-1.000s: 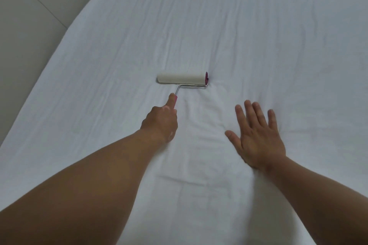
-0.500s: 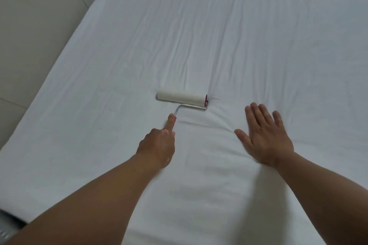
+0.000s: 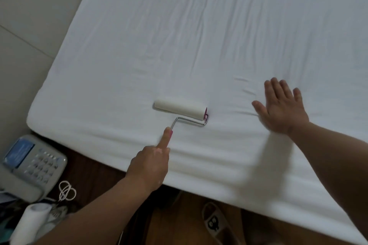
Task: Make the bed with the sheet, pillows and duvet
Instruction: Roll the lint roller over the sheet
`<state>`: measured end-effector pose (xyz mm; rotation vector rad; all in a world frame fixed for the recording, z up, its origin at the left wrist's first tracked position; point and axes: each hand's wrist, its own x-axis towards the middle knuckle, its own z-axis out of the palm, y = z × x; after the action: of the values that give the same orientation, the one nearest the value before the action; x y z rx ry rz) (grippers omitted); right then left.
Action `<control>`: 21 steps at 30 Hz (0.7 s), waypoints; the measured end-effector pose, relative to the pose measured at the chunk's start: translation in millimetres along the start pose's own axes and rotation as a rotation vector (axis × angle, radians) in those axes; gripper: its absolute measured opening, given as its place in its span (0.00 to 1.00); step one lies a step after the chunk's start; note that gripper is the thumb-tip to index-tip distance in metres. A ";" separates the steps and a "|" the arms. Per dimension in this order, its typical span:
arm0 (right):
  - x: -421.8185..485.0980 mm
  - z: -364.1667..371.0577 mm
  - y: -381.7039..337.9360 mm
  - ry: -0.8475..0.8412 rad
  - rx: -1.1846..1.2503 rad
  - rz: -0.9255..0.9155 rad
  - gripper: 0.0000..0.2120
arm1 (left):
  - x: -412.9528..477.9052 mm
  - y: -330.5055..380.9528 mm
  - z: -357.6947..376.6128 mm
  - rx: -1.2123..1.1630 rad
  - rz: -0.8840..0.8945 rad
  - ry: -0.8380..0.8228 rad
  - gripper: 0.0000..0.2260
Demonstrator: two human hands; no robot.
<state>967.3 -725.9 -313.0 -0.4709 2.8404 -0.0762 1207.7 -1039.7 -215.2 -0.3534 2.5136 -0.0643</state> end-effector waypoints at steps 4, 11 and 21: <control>-6.4 -0.6 1.4 -0.043 -0.014 0.017 0.42 | -55.1 -12.3 34.2 -0.051 0.004 -0.037 0.39; -15.0 -5.8 -6.1 -0.136 -0.028 0.061 0.42 | -120.4 -17.3 57.4 -0.304 -0.094 0.021 0.29; -25.0 -31.5 5.1 -0.018 0.013 -0.055 0.34 | -141.0 17.5 -2.5 -0.618 -0.174 0.208 0.26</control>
<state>980.3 -712.6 -277.0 -0.5443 2.8081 -0.1002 1313.3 -985.4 -137.1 -0.8484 2.6510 0.6497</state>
